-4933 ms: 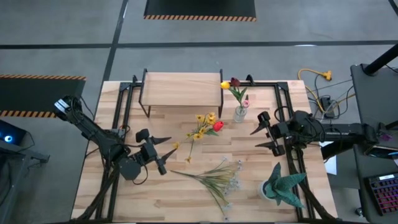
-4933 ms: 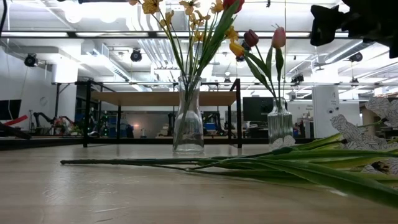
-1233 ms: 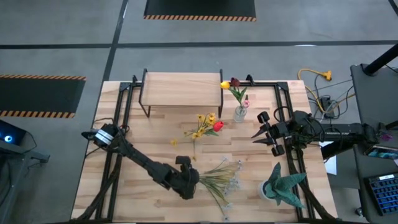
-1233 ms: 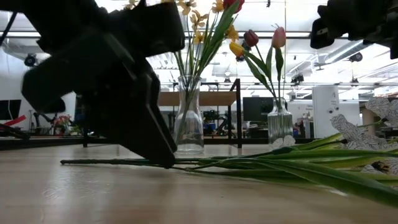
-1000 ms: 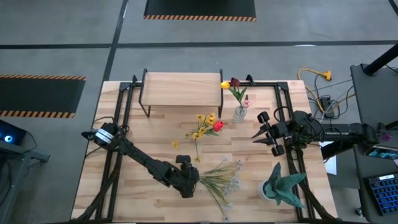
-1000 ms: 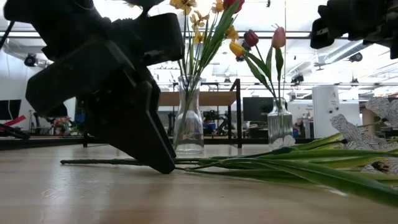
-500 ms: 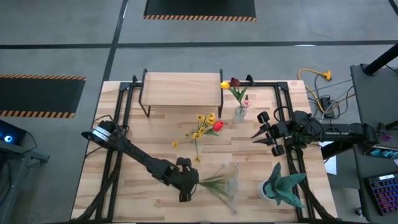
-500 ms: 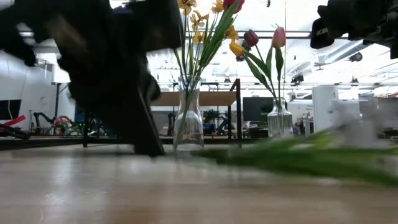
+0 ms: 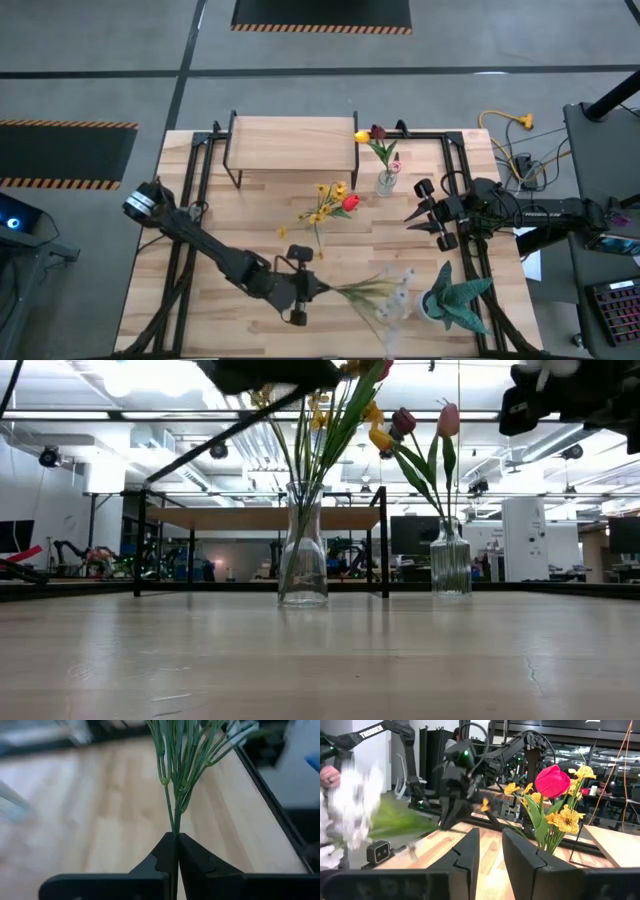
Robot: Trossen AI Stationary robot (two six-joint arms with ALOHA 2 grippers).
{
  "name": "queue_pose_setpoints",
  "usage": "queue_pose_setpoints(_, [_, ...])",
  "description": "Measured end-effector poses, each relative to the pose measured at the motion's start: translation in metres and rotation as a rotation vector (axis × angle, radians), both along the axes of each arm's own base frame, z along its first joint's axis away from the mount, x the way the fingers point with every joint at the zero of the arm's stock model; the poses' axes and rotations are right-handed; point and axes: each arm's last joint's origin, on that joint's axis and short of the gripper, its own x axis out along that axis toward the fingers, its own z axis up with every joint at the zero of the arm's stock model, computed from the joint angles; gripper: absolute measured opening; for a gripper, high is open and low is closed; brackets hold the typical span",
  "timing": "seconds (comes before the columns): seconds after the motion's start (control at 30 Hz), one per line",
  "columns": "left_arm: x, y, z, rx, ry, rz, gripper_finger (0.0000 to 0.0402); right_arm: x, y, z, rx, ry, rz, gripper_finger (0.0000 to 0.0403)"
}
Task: Pick and place flowers into a vace then onto a shelf
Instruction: Put the white flowers into the top transparent vase
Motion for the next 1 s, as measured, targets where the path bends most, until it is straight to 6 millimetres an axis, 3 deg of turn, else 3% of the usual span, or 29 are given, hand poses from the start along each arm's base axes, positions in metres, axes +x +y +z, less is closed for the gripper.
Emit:
queue_pose_setpoints(0.13, [0.004,0.002,0.023,0.044,-0.191,0.110,0.0000,0.000,0.001,0.000,-0.011,-0.002,0.010,0.0086])
queue_pose_setpoints(0.4, [0.010,-0.001,0.060,0.105,-0.437,0.088,0.0000,-0.001,0.005,0.007,-0.033,-0.081,0.042,0.0138])
queue_pose_setpoints(0.73, [0.015,-0.003,0.098,0.157,-0.535,0.102,0.0000,0.002,0.020,0.026,-0.030,-0.174,0.162,0.0244])
queue_pose_setpoints(1.0, [0.026,0.018,0.119,0.196,-0.572,0.194,0.0000,0.027,0.035,0.060,-0.130,-0.208,0.223,0.0256])
